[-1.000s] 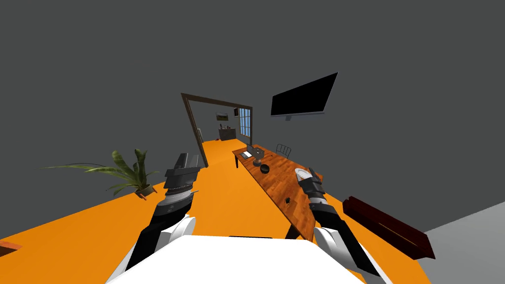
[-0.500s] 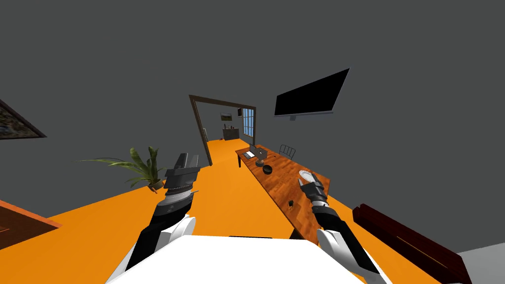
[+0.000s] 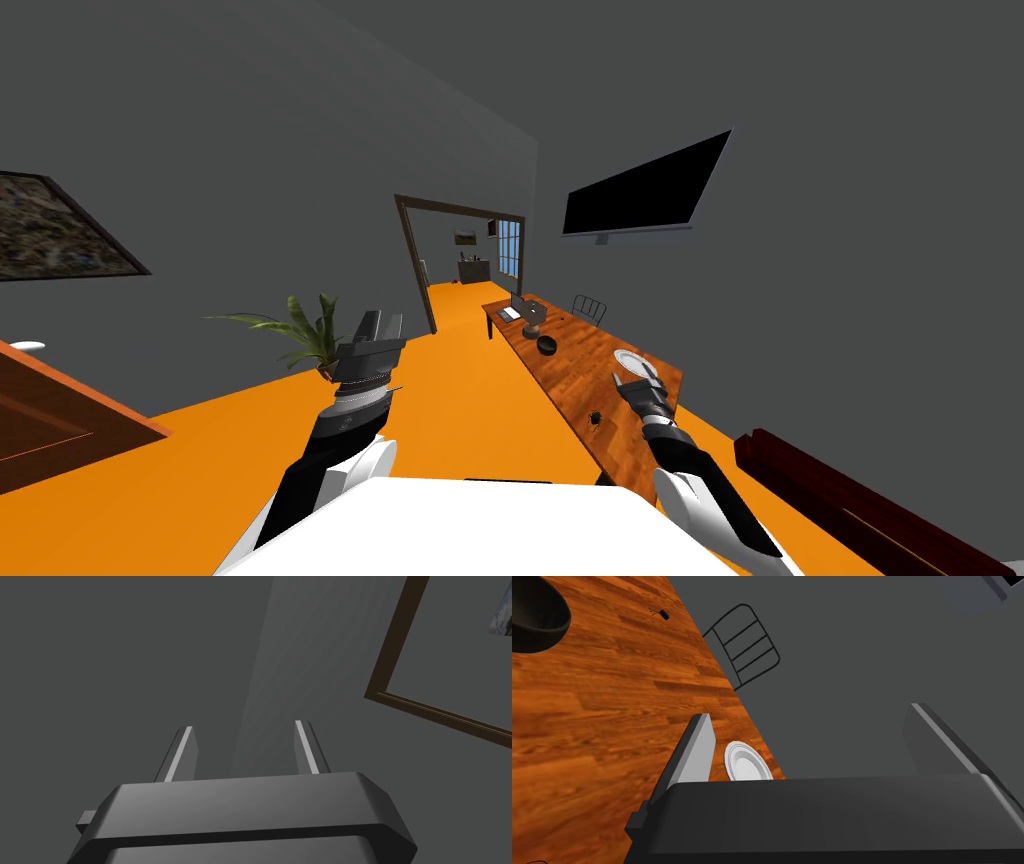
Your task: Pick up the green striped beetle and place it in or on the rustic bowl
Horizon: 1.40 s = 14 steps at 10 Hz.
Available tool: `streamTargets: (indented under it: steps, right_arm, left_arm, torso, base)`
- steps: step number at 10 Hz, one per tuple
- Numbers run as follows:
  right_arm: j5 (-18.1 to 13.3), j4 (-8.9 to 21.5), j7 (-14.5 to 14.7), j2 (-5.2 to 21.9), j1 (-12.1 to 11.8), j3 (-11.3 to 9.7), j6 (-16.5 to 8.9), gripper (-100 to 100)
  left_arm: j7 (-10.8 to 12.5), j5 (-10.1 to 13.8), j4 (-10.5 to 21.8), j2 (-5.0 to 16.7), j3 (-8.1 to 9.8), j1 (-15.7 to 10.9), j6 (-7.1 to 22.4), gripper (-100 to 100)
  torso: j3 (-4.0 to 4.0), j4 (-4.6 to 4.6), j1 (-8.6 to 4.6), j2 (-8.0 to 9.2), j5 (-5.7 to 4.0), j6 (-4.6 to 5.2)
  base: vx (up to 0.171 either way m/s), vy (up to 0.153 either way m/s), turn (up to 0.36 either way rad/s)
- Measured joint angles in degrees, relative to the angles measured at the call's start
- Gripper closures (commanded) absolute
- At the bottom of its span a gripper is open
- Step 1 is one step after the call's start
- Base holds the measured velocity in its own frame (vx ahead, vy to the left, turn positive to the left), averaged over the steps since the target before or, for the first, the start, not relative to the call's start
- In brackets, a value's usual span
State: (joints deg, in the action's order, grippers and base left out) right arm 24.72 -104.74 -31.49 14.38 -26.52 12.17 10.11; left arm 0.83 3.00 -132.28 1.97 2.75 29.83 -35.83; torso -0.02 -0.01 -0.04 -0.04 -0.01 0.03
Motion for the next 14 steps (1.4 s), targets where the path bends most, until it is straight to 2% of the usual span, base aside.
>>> streamTargets:
  steps: [3, 5, 7, 9, 12, 14]
  right_arm:
    - [3.0, 4.3, -4.2, 0.8, 0.5, 1.9, -1.9, -100]
    - [5.2, 8.4, -7.3, 1.9, 1.4, 3.1, -3.2, -100]
    - [6.8, 12.0, -9.9, 1.8, 2.0, 4.1, -4.6, -100]
    - [8.6, 12.9, -12.1, 1.6, 1.9, 5.9, -7.6, -100]
    - [10.3, 17.4, -14.9, 1.9, 3.1, 6.8, -8.8, -100]
    - [12.1, 20.0, -17.4, 2.4, 3.5, 8.1, -10.8, -100]
  left_arm:
    - [0.0, 0.0, 0.0, 0.0, 0.00, 0.0, 0.0, 0]
    - [0.0, 0.0, 0.0, 0.0, 0.00, 0.0, 0.0, 0]
    - [0.0, 0.0, 0.0, 0.0, 0.00, 0.0, 0.0, 0]
    - [0.0, 0.0, 0.0, 0.0, 0.00, 0.0, 0.0, 0]
    - [0.0, 0.0, 0.0, 0.0, 0.00, 0.0, 0.0, 0]
    - [0.0, 0.0, 0.0, 0.0, 0.00, 0.0, 0.0, 0]
  torso:
    - [-0.01, 0.00, -0.02, -0.03, 0.00, -0.03]
    - [-0.02, -0.01, -0.05, -0.05, -0.01, -0.03]
    - [-0.03, -0.01, -0.03, -0.05, -0.01, -0.02]
    - [-0.03, -0.01, -0.02, -0.05, 0.00, -0.02]
    - [-0.03, -0.01, 0.00, -0.05, 0.00, -0.03]
    - [-0.04, -0.01, -0.04, -0.08, -0.01, -0.02]
  base:
    - [0.012, -0.011, 0.104]
    - [0.016, -0.014, 0.123]
    - [0.018, -0.014, 0.109]
    - [0.018, -0.014, 0.112]
    - [0.016, -0.010, 0.071]
    - [0.025, -0.023, 0.114]
